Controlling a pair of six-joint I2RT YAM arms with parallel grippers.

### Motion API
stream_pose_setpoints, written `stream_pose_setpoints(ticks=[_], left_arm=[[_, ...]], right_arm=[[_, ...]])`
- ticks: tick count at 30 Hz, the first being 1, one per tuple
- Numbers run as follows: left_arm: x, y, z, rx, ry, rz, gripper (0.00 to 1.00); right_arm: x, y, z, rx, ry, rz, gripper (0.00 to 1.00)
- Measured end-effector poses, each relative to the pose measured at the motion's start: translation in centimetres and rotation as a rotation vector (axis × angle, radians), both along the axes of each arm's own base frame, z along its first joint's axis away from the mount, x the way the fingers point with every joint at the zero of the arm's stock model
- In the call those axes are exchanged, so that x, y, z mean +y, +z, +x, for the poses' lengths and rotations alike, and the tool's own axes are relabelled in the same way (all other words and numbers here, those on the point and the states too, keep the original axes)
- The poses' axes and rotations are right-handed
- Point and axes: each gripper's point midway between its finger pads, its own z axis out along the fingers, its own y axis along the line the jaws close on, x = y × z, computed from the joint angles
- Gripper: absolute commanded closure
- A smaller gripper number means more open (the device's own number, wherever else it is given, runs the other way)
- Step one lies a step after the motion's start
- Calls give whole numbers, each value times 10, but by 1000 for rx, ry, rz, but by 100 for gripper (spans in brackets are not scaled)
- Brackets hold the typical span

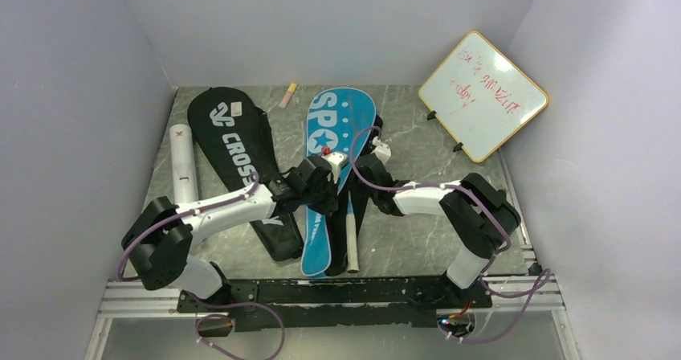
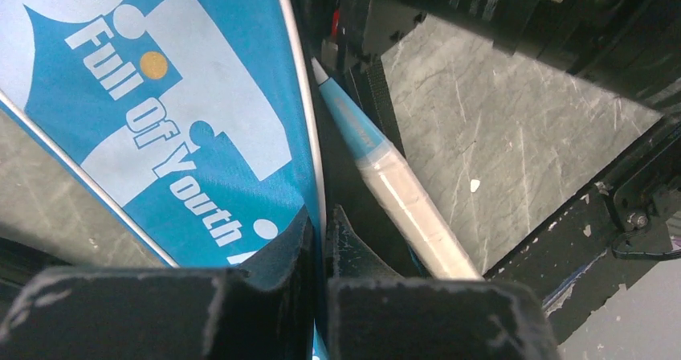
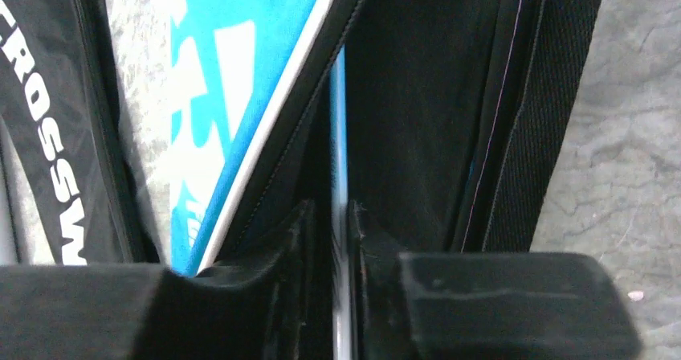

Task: Pack up the badminton gear
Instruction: Place the racket in the racket bag.

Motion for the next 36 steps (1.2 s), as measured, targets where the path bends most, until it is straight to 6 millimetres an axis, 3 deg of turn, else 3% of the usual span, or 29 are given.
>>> stream_pose_setpoints(ticks=[7, 14, 20, 25, 31, 36], left_arm=[[1, -14, -3, 24, 8, -1, 84], [1, -27, -6, 37, 14, -9, 63], [-4, -27, -8, 39, 3, -37, 44], [-3, -20, -10, 35, 4, -50, 30], [7, 8, -13, 12, 31, -121, 30], [38, 11, -1, 14, 145, -101, 28]], right_arm=[[-6, 1, 3, 17, -29, 26, 49], [-20, 9, -28, 48, 14, 62, 42], [-35, 2, -78, 131, 129, 52, 38], [-44, -5, -133, 210, 253, 41, 38], [-28, -7, -192, 268, 427, 43, 45], [-31, -15, -219, 321, 454, 48, 49]])
